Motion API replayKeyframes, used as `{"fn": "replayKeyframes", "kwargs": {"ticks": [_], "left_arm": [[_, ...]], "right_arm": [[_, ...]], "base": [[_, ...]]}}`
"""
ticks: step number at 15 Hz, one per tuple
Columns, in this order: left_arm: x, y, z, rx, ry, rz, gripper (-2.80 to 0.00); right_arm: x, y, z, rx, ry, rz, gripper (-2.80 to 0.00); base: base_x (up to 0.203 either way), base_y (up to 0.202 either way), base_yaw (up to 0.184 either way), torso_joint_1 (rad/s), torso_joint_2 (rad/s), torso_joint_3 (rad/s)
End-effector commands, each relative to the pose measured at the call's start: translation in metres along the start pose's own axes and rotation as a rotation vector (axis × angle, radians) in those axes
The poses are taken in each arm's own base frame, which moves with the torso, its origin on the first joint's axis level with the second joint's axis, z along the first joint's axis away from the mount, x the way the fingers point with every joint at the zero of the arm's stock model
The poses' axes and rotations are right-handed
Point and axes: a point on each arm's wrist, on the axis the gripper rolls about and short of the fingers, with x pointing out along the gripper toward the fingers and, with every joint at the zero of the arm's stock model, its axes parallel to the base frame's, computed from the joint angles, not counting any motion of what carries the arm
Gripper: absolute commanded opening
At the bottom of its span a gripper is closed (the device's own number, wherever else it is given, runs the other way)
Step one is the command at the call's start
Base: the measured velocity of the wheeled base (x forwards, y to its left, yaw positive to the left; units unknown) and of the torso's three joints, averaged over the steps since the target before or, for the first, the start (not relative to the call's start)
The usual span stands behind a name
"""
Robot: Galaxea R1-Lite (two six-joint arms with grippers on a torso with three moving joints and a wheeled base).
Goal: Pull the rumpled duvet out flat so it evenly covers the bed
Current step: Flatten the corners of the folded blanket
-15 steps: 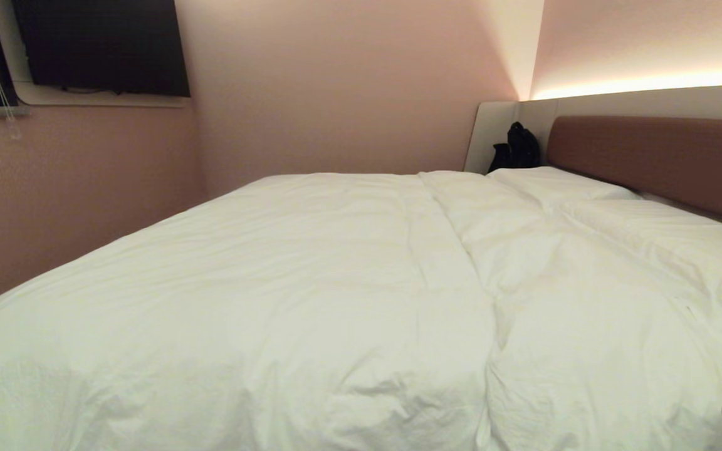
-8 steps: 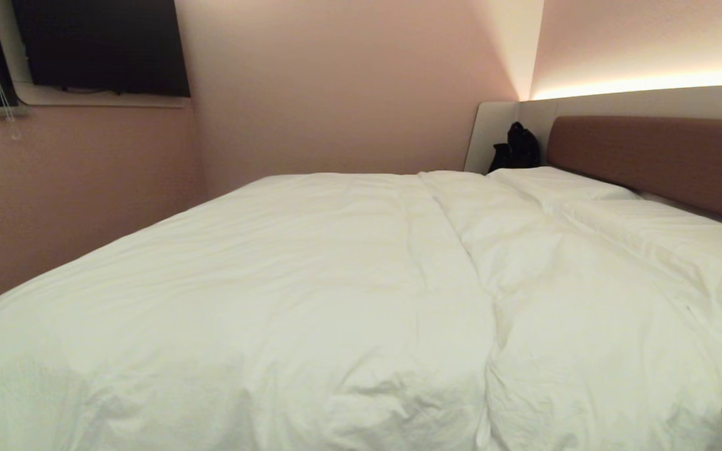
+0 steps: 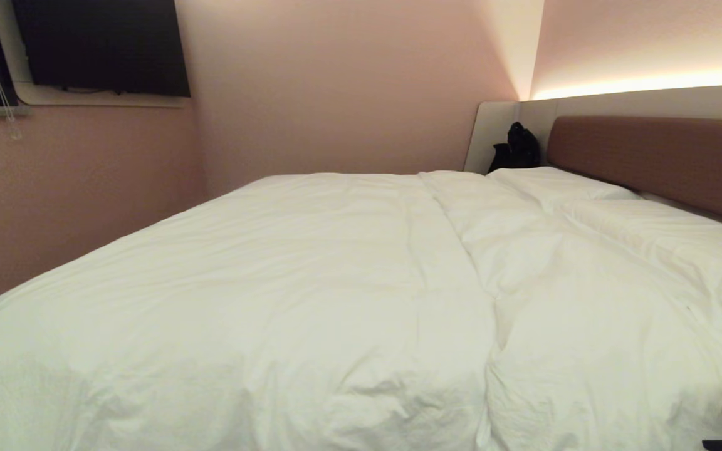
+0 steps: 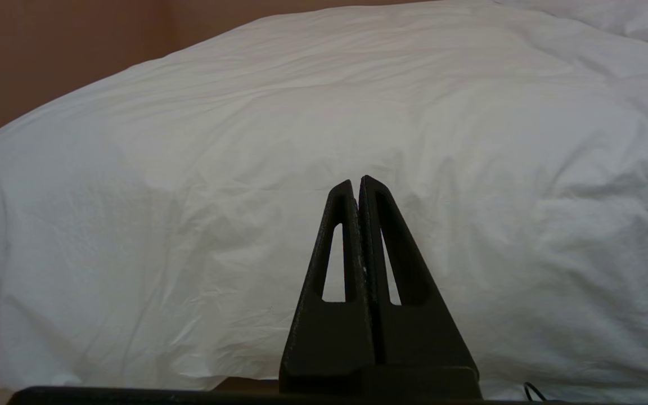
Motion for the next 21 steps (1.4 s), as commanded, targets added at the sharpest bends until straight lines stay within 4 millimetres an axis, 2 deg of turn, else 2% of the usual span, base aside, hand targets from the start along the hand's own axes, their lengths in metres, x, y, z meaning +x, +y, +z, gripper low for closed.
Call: {"fn": "replayKeyframes", "kwargs": {"ticks": [1, 3, 6, 9, 13, 14, 21], "left_arm": [[0.000, 0.000, 0.000, 0.000, 0.001, 0.000, -2.80], [0.000, 0.000, 0.000, 0.000, 0.001, 0.000, -2.80], [0.000, 0.000, 0.000, 0.000, 0.001, 0.000, -2.80], [0.000, 0.000, 0.000, 0.000, 0.001, 0.000, -2.80], [0.000, 0.000, 0.000, 0.000, 0.001, 0.000, -2.80], [0.000, 0.000, 0.000, 0.000, 0.001, 0.000, -2.80], [0.000, 0.000, 0.000, 0.000, 0.001, 0.000, -2.80]], "right_arm": [[0.006, -0.003, 0.018, 0.037, -0.030, 0.002, 0.00], [0.018, -0.010, 0.036, 0.027, -0.055, 0.007, 0.00], [0.031, -0.016, 0.050, 0.024, -0.062, 0.020, 0.00], [0.048, -0.022, 0.060, 0.023, -0.039, 0.049, 0.00], [0.062, -0.024, 0.062, 0.029, -0.009, 0.081, 0.00], [0.062, -0.024, 0.062, 0.029, -0.009, 0.081, -2.80], [0.059, -0.011, 0.072, 0.007, -0.022, 0.099, -2.80]], "base": [[0.000, 0.000, 0.000, 0.000, 0.00, 0.000], [0.000, 0.000, 0.000, 0.000, 0.00, 0.000], [0.000, 0.000, 0.000, 0.000, 0.00, 0.000], [0.000, 0.000, 0.000, 0.000, 0.00, 0.000], [0.000, 0.000, 0.000, 0.000, 0.00, 0.000], [0.000, 0.000, 0.000, 0.000, 0.00, 0.000], [0.000, 0.000, 0.000, 0.000, 0.00, 0.000]]}}
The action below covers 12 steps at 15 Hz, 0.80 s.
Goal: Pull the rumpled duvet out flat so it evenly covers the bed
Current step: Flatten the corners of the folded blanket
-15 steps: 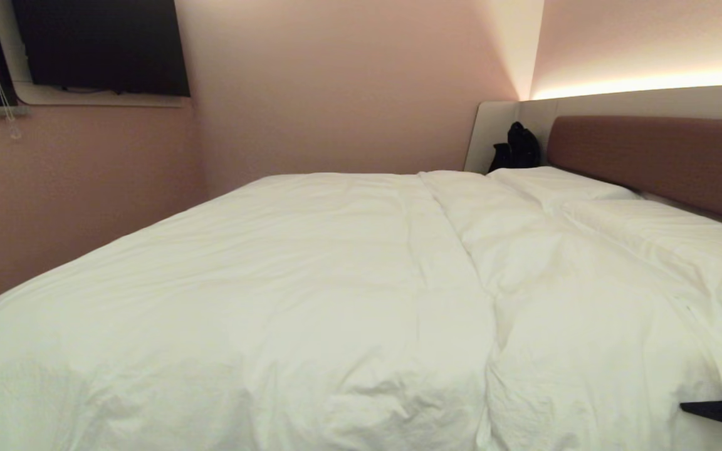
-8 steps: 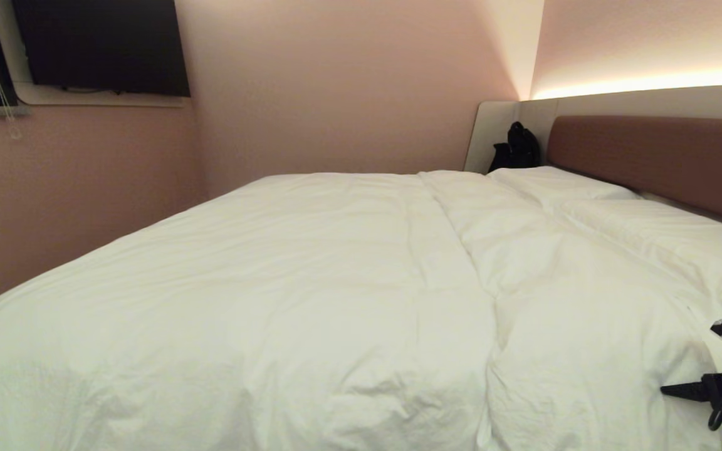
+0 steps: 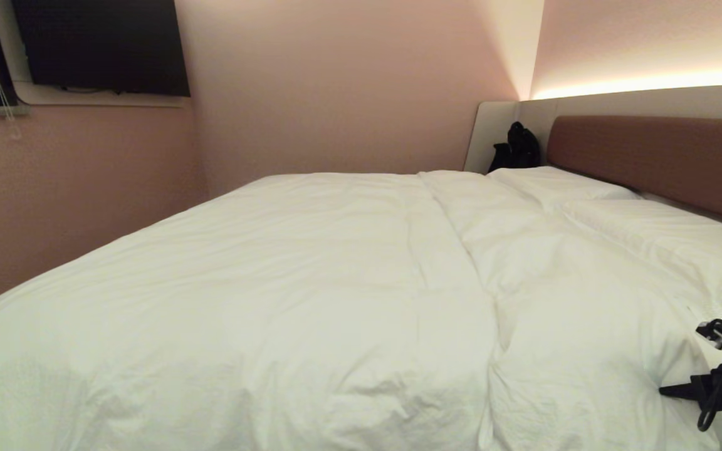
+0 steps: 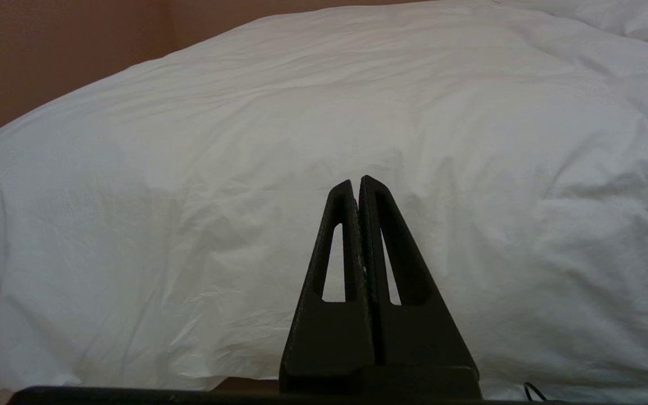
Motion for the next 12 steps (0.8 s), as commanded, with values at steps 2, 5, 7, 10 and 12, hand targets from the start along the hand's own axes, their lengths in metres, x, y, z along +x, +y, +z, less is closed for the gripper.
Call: {"fn": "replayKeyframes", "kwargs": {"ticks": [2, 5, 7, 10, 12], "left_arm": [[0.000, 0.000, 0.000, 0.001, 0.001, 0.001, -2.80], [0.000, 0.000, 0.000, 0.001, 0.001, 0.001, -2.80], [0.000, 0.000, 0.000, 0.001, 0.001, 0.001, -2.80], [0.000, 0.000, 0.000, 0.001, 0.001, 0.001, -2.80], [0.000, 0.000, 0.000, 0.001, 0.001, 0.001, -2.80]], "right_arm": [[-0.008, 0.008, 0.009, 0.009, -0.026, 0.002, -2.80], [-0.036, 0.026, 0.029, 0.022, -0.086, 0.019, -2.80], [-0.047, 0.038, 0.034, 0.047, -0.087, 0.076, -2.80], [-0.090, 0.075, 0.054, 0.008, -0.150, 0.135, -2.80], [-0.114, 0.109, 0.068, -0.018, -0.198, 0.190, -2.80]], "base": [[0.000, 0.000, 0.000, 0.000, 0.00, 0.000], [0.000, 0.000, 0.000, 0.000, 0.00, 0.000], [0.000, 0.000, 0.000, 0.000, 0.00, 0.000], [0.000, 0.000, 0.000, 0.000, 0.00, 0.000], [0.000, 0.000, 0.000, 0.000, 0.00, 0.000]]}}
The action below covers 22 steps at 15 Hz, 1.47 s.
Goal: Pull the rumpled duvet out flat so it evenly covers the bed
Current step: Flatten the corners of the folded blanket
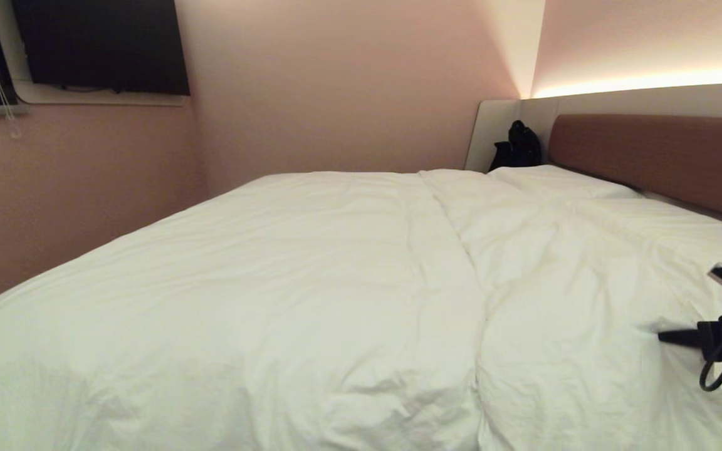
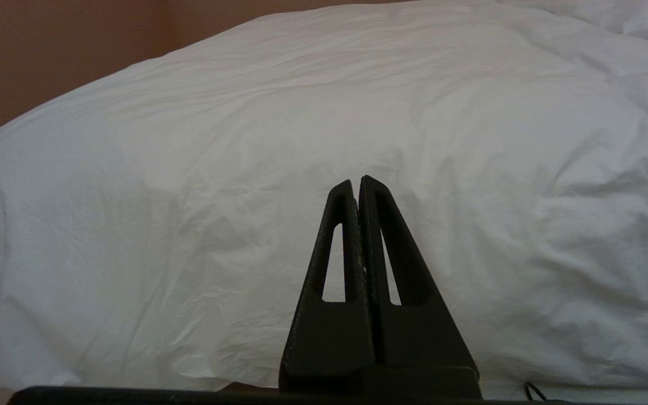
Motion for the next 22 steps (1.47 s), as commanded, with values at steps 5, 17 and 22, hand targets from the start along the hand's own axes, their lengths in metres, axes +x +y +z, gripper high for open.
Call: {"fn": "replayKeyframes", "kwargs": {"ticks": [5, 17, 22], "left_arm": [[0.000, 0.000, 0.000, 0.000, 0.001, 0.000, -2.80], [0.000, 0.000, 0.000, 0.000, 0.001, 0.000, -2.80], [0.000, 0.000, 0.000, 0.000, 0.001, 0.000, -2.80]], "right_arm": [[-0.045, 0.105, 0.049, 0.069, -0.070, 0.222, -2.80], [0.064, 0.075, 0.096, 0.442, 0.028, 0.112, -2.80], [0.076, 0.092, 0.126, 0.439, -0.033, 0.107, -2.80]], "base": [[0.000, 0.000, 0.000, 0.000, 0.00, 0.000], [0.000, 0.000, 0.000, 0.000, 0.00, 0.000], [0.000, 0.000, 0.000, 0.000, 0.00, 0.000]]}}
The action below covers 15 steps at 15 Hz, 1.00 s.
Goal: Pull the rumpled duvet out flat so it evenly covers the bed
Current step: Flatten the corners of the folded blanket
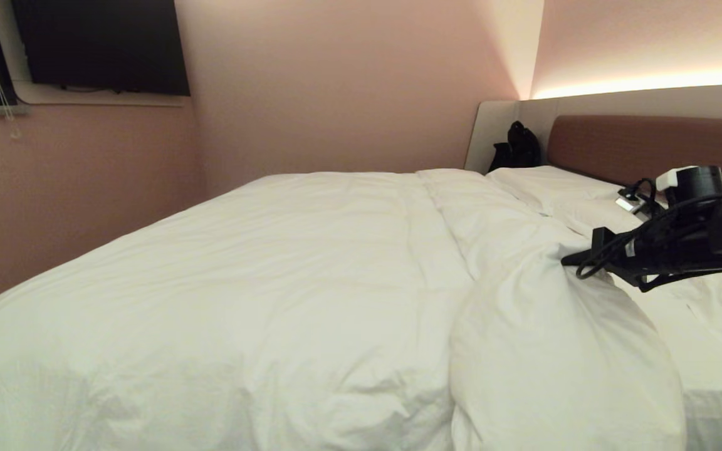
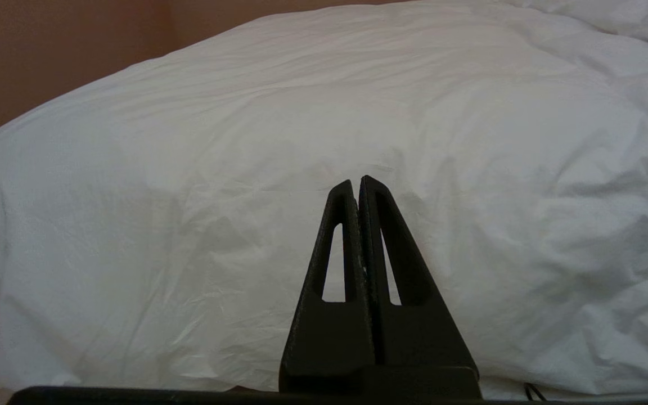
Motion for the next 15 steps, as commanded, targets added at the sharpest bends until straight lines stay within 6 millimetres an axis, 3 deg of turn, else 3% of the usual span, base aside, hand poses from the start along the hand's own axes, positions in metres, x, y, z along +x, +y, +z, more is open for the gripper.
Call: {"fn": "replayKeyframes", "kwargs": {"ticks": [1, 3, 9, 11, 15], "left_arm": [[0.000, 0.000, 0.000, 0.000, 0.001, 0.000, -2.80], [0.000, 0.000, 0.000, 0.000, 0.001, 0.000, -2.80], [0.000, 0.000, 0.000, 0.000, 0.001, 0.000, -2.80], [0.000, 0.000, 0.000, 0.000, 0.001, 0.000, -2.80], [0.000, 0.000, 0.000, 0.000, 0.001, 0.000, -2.80]], "right_arm": [[0.026, 0.008, 0.013, 0.072, -0.034, -0.052, -2.80], [0.054, 0.011, 0.020, 0.094, -0.060, -0.121, -2.80], [0.103, 0.014, 0.055, 0.176, -0.159, -0.196, -2.80], [0.128, 0.002, 0.052, 0.168, -0.167, -0.271, -2.80], [0.153, -0.015, 0.039, 0.137, -0.141, -0.344, -2.80]], "base": [[0.000, 0.000, 0.000, 0.000, 0.00, 0.000], [0.000, 0.000, 0.000, 0.000, 0.00, 0.000], [0.000, 0.000, 0.000, 0.000, 0.00, 0.000], [0.000, 0.000, 0.000, 0.000, 0.00, 0.000], [0.000, 0.000, 0.000, 0.000, 0.00, 0.000]]}}
